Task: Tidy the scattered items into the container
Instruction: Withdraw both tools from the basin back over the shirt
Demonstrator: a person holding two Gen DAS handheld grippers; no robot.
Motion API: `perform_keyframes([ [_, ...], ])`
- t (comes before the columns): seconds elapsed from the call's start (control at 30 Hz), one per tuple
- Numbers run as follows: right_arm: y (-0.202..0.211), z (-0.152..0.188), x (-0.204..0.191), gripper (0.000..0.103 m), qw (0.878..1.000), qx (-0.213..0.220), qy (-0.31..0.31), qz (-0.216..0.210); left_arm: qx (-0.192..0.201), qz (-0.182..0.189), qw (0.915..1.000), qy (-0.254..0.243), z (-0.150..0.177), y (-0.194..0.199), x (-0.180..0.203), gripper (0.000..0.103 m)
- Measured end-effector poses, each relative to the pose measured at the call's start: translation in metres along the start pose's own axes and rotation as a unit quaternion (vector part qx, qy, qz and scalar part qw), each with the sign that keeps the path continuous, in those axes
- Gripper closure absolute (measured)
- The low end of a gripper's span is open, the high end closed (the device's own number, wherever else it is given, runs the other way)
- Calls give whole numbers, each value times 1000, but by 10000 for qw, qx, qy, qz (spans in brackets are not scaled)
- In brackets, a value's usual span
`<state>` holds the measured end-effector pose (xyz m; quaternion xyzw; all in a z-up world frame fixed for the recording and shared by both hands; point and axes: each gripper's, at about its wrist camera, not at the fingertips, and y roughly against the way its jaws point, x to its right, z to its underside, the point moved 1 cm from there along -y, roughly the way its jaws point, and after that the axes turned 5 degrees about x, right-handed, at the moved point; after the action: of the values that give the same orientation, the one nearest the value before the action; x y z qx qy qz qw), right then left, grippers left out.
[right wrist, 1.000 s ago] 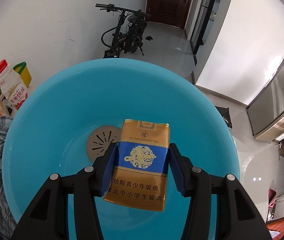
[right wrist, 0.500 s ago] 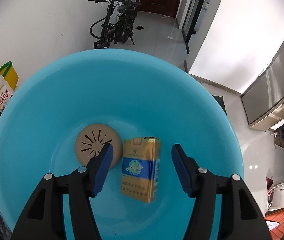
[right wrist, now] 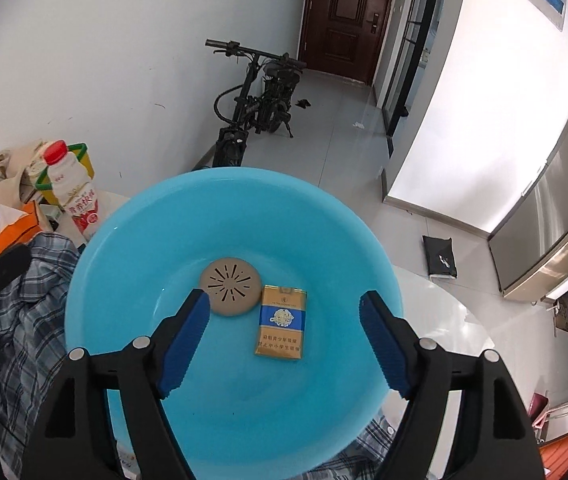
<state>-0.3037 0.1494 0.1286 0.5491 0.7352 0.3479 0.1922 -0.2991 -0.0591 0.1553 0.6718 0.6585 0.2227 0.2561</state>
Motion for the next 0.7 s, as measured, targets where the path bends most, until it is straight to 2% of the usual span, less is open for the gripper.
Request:
perform_keyframes([
  [0.13, 33, 3, 0, 24, 9995, 261, 24, -172, 80, 39, 9999, -66, 5, 23, 7, 16],
  [0.27, 74, 21, 2, 21, 9982, 489, 38, -337, 179, 109, 9997, -128, 17, 51, 13, 16],
  [0.4, 105, 45, 3, 20, 9967, 657, 70, -481, 209, 195, 9995, -155, 38, 76, 18, 16],
  [0.5, 122, 67, 5, 19, 9950, 596, 44, -803, 238, 265, 9992, -159, 60, 96, 24, 16],
  [0.7, 150, 120, 5, 19, 9948, 756, 154, -667, 180, 267, 9991, -278, 106, 124, 34, 16],
])
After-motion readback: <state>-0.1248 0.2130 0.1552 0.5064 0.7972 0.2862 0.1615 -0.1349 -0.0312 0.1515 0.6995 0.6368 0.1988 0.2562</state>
